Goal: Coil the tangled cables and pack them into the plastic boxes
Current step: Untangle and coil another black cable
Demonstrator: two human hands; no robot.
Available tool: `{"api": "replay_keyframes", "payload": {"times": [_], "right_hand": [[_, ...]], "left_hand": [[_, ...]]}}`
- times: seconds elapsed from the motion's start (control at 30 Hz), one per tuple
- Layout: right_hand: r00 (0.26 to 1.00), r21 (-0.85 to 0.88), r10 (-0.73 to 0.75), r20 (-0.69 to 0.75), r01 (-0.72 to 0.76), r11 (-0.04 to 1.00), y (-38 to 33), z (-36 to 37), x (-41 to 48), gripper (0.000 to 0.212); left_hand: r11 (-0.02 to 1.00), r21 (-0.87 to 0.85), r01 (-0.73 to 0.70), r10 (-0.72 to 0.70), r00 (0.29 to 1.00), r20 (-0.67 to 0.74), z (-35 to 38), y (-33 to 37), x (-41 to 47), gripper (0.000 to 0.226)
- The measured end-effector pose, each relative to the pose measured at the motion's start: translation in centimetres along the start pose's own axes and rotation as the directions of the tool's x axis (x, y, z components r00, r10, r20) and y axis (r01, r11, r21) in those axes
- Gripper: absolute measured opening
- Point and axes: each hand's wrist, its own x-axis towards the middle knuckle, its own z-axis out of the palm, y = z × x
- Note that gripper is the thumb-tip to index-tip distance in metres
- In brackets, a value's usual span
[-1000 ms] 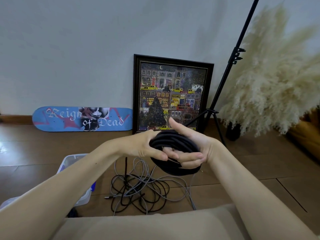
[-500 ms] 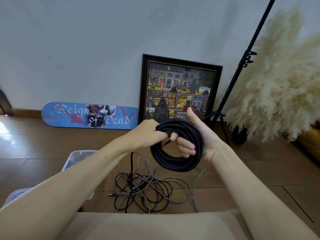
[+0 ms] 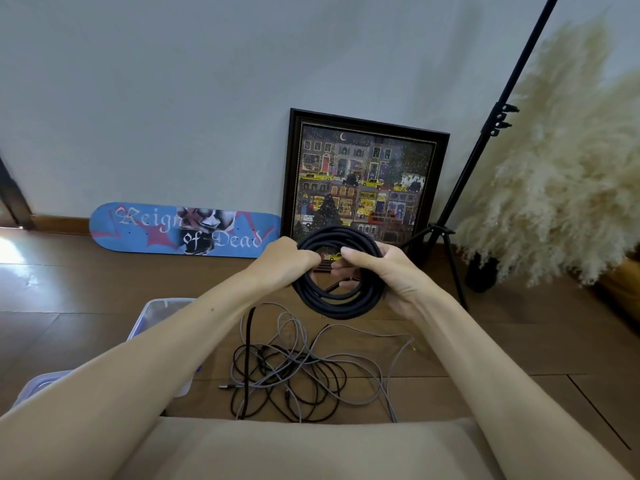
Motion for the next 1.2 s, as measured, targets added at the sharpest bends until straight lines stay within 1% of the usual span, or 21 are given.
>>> {"api": "replay_keyframes", "payload": {"times": [0.07, 0.13, 0.23, 0.27, 0.3, 0.33, 0.37, 0.4, 0.43, 0.47, 0.5, 0.53, 0.57, 0.6, 0.67, 0.73, 0.83, 0.93, 1.03, 1.13, 1.2], "right_hand": [[0.997, -0.085, -0.032, -0.070, 0.026, 0.996, 0.1, -0.1, 0.2, 0.017], [0.991, -0.190, -0.066, -0.114, 0.044, 0.981, 0.3, -0.2, 0.4, 0.011], [0.991, -0.185, -0.079, -0.105, 0.059, 0.981, 0.5, -0.3, 0.5, 0.013], [0.994, -0.166, -0.075, -0.085, 0.060, 0.984, 0.6, -0.3, 0.5, 0.023], [0.996, -0.172, -0.055, -0.065, 0.043, 0.984, 0.6, -0.3, 0.6, 0.042], [0.998, -0.242, -0.035, -0.056, 0.020, 0.970, 0.7, -0.3, 0.6, 0.062], [0.997, -0.362, -0.041, -0.066, 0.014, 0.932, 0.7, -0.1, 0.5, 0.076], [0.993, -0.473, -0.088, -0.081, 0.040, 0.880, 0.8, 0.2, 0.4, 0.081], [0.979, -0.542, -0.176, -0.100, 0.095, 0.835, 0.8, 0.5, 0.4, 0.080], [0.950, -0.563, -0.287, -0.121, 0.172, 0.808, 0.9, 0.8, 0.3, 0.074], [0.911, -0.555, -0.386, -0.144, 0.249, 0.794, 0.8, 1.0, 0.2, 0.066], [0.879, -0.537, -0.445, -0.170, 0.296, 0.790, 0.7, 1.1, 0.3, 0.058], [0.874, -0.513, -0.449, -0.187, 0.302, 0.803, 0.6, 1.0, 0.4, 0.051], [0.898, -0.484, -0.398, -0.189, 0.268, 0.833, 0.4, 0.9, 0.5, 0.049], [0.966, -0.401, -0.205, -0.159, 0.126, 0.907, 0.5, 0.5, 0.6, 0.054], [0.990, -0.283, -0.066, -0.126, 0.028, 0.959, 1.0, 0.3, 0.9, 0.059], [0.989, -0.175, -0.067, -0.130, 0.043, 0.984, 1.2, 0.2, 1.2, 0.055], [0.990, -0.138, -0.066, -0.126, 0.049, 0.989, 1.1, 0.1, 1.1, 0.051], [0.996, -0.077, -0.023, -0.086, 0.016, 0.997, 1.2, -0.1, 1.0, 0.051], [1.000, 0.049, 0.018, -0.008, -0.018, 0.999, 1.1, -0.2, 0.9, 0.050], [0.999, 0.096, 0.038, 0.014, -0.040, 0.995, 1.0, -0.1, 0.9, 0.050]], "left_hand": [[1.000, 0.005, 0.003, -0.003, 1.000, 0.006, 0.0, -0.2, 0.3, 0.012], [1.000, 0.008, 0.015, -0.015, 1.000, 0.012, 0.0, -0.3, 0.4, 0.012], [0.999, 0.007, 0.036, -0.037, 0.999, 0.025, -0.1, -0.4, 0.6, 0.013], [0.999, 0.005, 0.043, -0.043, 0.999, 0.027, -0.2, -0.5, 0.7, 0.013], [0.999, 0.000, 0.045, -0.045, 0.999, 0.026, -0.2, -0.6, 0.8, 0.012], [0.999, -0.007, 0.048, -0.048, 0.999, 0.022, -0.3, -0.7, 0.9, 0.012], [0.998, -0.017, 0.053, -0.053, 0.999, 0.012, -0.4, -0.8, 1.0, 0.012], [0.998, -0.024, 0.061, -0.061, 0.998, 0.002, -0.5, -1.0, 1.0, 0.013], [0.998, -0.020, 0.068, -0.068, 0.998, -0.007, -0.7, -1.1, 1.1, 0.015], [0.997, -0.007, 0.072, -0.072, 0.997, -0.012, -0.8, -1.2, 1.1, 0.016], [0.997, 0.003, 0.077, -0.077, 0.997, -0.016, -0.9, -1.2, 1.2, 0.017], [0.997, 0.006, 0.082, -0.082, 0.996, -0.021, -1.1, -1.3, 1.3, 0.017], [0.996, 0.003, 0.086, -0.086, 0.996, -0.024, -1.1, -1.3, 1.3, 0.017], [0.996, 0.001, 0.085, -0.085, 0.996, -0.024, -1.2, -1.4, 1.3, 0.016], [0.997, 0.012, 0.073, -0.073, 0.997, -0.010, -1.3, -1.3, 1.2, 0.013], [0.998, 0.033, 0.055, -0.056, 0.998, 0.025, -1.0, -1.2, 1.0, 0.012], [0.998, 0.041, 0.046, -0.049, 0.997, 0.064, -0.4, -1.2, 1.0, 0.018], [0.997, 0.052, 0.052, -0.056, 0.996, 0.072, -0.1, -1.2, 0.9, 0.019], [0.997, 0.064, 0.049, -0.054, 0.996, 0.069, -0.1, -1.2, 0.9, 0.026], [0.995, 0.091, 0.028, -0.032, 0.999, 0.041, -0.3, -1.0, 0.9, 0.015], [0.995, 0.098, 0.015, -0.018, 0.999, 0.028, -0.5, -1.0, 0.9, 0.012]]}}
